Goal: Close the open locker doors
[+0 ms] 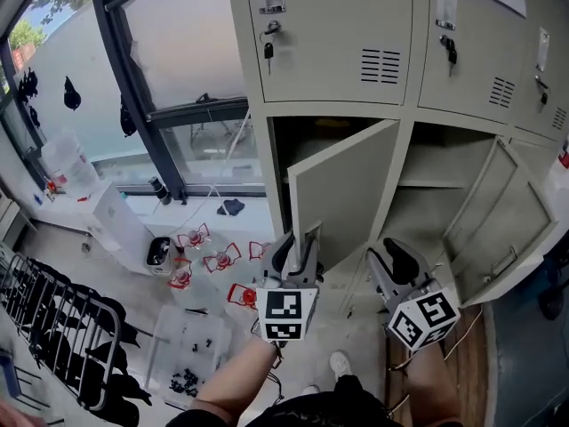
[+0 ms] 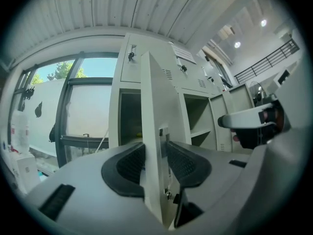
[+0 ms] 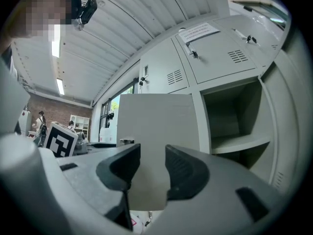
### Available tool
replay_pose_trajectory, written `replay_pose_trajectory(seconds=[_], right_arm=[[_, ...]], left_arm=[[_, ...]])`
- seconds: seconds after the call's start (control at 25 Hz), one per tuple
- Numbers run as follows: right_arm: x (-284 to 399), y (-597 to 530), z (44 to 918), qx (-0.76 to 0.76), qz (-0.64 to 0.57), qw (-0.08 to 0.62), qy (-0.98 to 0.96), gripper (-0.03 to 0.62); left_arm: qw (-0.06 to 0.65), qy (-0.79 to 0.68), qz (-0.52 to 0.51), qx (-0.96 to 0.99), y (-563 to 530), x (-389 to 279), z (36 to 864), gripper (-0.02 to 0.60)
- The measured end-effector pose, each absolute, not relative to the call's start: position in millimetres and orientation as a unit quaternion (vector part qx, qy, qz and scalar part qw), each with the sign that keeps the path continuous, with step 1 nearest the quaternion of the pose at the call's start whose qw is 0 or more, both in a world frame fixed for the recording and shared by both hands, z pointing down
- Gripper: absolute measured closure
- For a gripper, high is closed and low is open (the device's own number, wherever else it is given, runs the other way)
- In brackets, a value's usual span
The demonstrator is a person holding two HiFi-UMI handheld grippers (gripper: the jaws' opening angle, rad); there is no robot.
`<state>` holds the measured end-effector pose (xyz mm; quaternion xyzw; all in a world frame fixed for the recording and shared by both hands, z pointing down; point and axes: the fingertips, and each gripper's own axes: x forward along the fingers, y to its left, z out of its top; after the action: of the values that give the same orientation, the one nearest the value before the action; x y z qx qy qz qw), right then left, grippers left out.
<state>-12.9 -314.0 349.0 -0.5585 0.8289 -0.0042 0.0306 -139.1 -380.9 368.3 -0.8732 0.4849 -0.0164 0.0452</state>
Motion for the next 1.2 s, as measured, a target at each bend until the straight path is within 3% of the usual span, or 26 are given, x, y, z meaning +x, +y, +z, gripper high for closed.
replay_pose_trajectory(seconds=[1.2], right_arm=[[-7.5,-412.9,353.8,-0.459,-0.015,0.036,0.888,0.447]], left_arm=[[0.062,0.631,-0.031,-0.773,-478.2,-160.3,365.8,0.425]])
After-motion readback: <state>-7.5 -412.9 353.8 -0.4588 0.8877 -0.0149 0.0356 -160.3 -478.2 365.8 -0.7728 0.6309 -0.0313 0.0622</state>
